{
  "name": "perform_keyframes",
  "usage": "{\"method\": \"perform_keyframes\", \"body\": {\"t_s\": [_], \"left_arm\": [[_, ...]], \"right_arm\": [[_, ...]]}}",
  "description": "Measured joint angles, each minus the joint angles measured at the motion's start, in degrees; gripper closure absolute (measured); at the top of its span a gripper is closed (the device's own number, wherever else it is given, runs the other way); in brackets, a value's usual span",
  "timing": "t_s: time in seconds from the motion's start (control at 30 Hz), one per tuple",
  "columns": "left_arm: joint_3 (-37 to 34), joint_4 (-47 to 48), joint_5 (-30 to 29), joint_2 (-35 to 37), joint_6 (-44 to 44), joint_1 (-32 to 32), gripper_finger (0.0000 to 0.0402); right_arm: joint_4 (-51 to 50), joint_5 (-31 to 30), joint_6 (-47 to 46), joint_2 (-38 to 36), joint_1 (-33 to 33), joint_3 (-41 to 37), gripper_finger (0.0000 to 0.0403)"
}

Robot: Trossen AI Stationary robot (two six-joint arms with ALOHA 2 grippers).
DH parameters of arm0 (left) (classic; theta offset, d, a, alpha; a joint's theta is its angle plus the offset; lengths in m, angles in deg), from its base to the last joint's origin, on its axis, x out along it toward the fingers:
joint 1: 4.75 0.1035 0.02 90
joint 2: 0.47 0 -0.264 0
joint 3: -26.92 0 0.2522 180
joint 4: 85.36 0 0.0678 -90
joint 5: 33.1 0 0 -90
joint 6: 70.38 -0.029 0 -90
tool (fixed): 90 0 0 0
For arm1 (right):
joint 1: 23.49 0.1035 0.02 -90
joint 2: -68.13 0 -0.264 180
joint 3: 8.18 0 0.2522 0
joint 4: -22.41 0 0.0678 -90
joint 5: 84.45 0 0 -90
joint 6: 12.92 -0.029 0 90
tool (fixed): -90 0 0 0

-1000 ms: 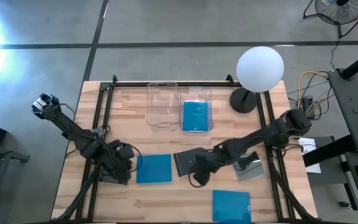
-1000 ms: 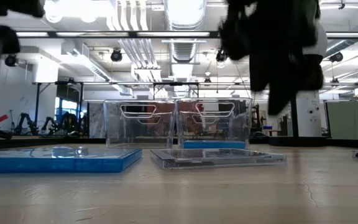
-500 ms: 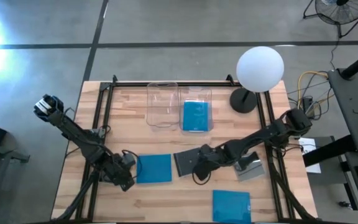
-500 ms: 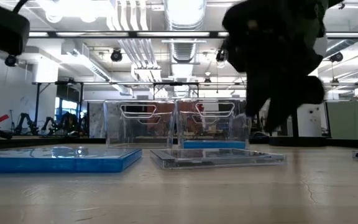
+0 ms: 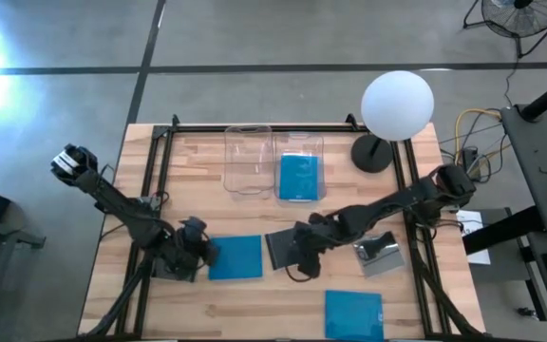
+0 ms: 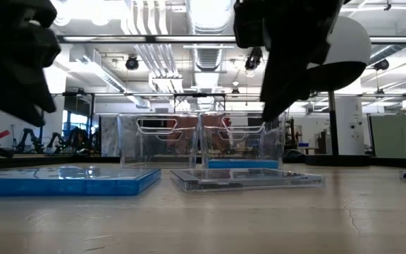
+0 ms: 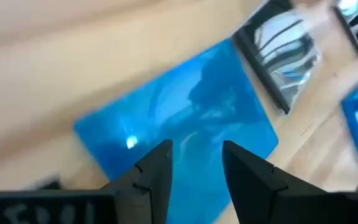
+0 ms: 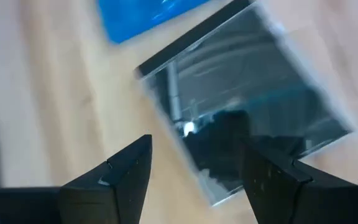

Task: Pick & place jewel cases by type
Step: Put the top blue CD case into the right transparent bin

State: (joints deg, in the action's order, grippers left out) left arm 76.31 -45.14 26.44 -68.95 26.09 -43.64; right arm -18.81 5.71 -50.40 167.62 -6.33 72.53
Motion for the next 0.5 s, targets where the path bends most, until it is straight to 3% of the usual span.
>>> {"method": "perform_keyframes", "body": {"t_s": [0.1, 0.2, 0.4, 0.5], "left_arm": [[-0.17, 0.28, -0.11, 0.0, -7.07, 2.63, 0.028], [-0.78, 0.55, 0.67, 0.0, -14.94, 6.22, 0.028], [-2.75, -0.06, 10.8, 0.02, -31.6, 14.44, 0.028], [-4.66, -1.02, 15.36, 0.02, -40.93, 16.8, 0.028]], "right_arm": [[-0.21, 2.86, -2.74, 0.0, 0.87, -0.08, 0.0184], [0.53, 5.18, -11.68, 0.0, 1.04, -0.64, 0.0184], [8.12, 4.75, -35.68, 0.03, 3.06, -0.8, 0.0184], [17.25, 3.94, -46.57, 2.01, 4.4, -0.8, 0.0184]]}}
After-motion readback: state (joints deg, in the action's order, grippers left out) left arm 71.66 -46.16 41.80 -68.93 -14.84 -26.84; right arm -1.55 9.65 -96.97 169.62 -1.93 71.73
